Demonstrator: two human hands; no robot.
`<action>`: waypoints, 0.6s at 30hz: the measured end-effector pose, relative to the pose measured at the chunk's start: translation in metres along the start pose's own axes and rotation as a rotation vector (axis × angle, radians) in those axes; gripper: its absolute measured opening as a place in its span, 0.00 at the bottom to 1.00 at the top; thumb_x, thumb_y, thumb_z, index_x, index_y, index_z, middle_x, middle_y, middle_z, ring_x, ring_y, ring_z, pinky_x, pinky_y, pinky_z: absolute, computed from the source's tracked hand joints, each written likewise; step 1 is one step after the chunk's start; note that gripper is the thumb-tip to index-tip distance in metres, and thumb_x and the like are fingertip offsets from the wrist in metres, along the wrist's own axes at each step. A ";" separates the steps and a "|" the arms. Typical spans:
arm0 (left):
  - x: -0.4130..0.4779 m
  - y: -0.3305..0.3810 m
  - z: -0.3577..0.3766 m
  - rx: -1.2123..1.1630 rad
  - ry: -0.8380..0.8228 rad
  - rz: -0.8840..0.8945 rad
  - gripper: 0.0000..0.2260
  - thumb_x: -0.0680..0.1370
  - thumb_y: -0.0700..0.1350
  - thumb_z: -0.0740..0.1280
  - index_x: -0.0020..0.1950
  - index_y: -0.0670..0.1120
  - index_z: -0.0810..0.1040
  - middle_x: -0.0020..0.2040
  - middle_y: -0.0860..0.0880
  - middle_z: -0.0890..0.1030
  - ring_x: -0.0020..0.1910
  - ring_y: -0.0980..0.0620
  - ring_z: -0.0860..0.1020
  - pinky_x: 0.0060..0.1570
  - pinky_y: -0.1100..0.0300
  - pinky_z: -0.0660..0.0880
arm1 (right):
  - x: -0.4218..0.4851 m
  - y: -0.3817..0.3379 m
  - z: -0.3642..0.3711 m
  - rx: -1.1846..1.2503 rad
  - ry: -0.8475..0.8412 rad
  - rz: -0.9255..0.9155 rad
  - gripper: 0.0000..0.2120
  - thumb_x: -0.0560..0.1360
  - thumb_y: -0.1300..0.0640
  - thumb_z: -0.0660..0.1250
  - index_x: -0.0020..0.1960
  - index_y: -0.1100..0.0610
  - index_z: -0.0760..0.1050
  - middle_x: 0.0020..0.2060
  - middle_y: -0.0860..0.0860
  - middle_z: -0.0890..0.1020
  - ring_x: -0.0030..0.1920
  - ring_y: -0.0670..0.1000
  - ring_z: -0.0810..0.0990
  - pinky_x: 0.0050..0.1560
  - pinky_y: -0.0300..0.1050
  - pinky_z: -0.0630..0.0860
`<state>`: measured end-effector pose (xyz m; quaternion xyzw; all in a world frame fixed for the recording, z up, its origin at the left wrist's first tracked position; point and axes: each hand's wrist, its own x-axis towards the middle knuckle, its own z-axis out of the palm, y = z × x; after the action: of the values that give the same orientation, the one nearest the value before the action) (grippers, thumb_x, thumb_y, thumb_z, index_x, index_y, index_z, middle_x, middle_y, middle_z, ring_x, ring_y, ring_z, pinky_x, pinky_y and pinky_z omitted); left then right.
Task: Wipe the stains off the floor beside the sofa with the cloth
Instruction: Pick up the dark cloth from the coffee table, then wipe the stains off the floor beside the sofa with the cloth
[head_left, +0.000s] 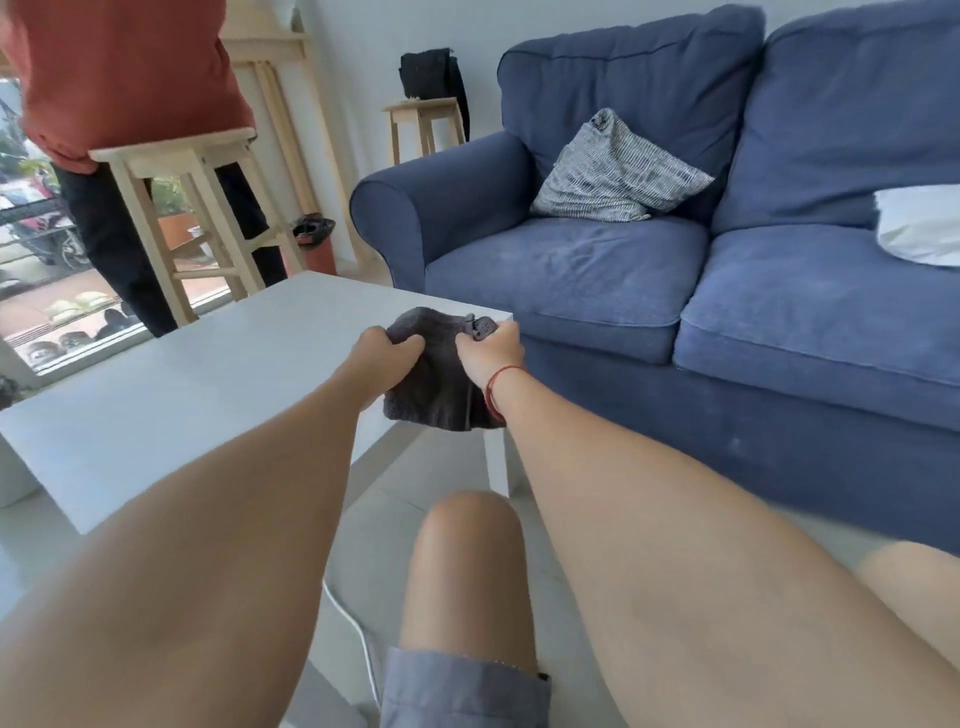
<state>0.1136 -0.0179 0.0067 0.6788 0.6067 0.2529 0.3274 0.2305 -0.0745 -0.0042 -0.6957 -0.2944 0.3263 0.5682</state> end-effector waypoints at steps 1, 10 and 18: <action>-0.002 0.013 0.018 -0.039 -0.024 0.028 0.25 0.74 0.52 0.62 0.65 0.38 0.70 0.59 0.40 0.77 0.56 0.40 0.75 0.59 0.49 0.73 | 0.004 0.002 -0.020 -0.006 0.040 -0.008 0.21 0.72 0.56 0.70 0.62 0.60 0.69 0.60 0.57 0.77 0.60 0.58 0.77 0.59 0.45 0.72; -0.040 0.075 0.184 -0.072 -0.240 0.184 0.20 0.79 0.52 0.57 0.64 0.38 0.64 0.64 0.38 0.72 0.60 0.40 0.71 0.52 0.53 0.65 | 0.031 0.069 -0.169 -0.184 0.342 0.060 0.22 0.71 0.56 0.73 0.61 0.58 0.70 0.61 0.57 0.77 0.60 0.58 0.77 0.58 0.47 0.73; -0.029 0.044 0.296 0.029 -0.428 0.070 0.19 0.77 0.48 0.60 0.63 0.38 0.64 0.62 0.38 0.73 0.59 0.39 0.72 0.51 0.54 0.67 | 0.068 0.166 -0.208 -0.292 0.380 0.232 0.18 0.71 0.56 0.73 0.57 0.61 0.74 0.58 0.58 0.79 0.58 0.59 0.78 0.58 0.48 0.75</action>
<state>0.3575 -0.0891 -0.1537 0.7423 0.5030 0.1055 0.4299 0.4424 -0.1757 -0.1457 -0.8483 -0.1448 0.2069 0.4655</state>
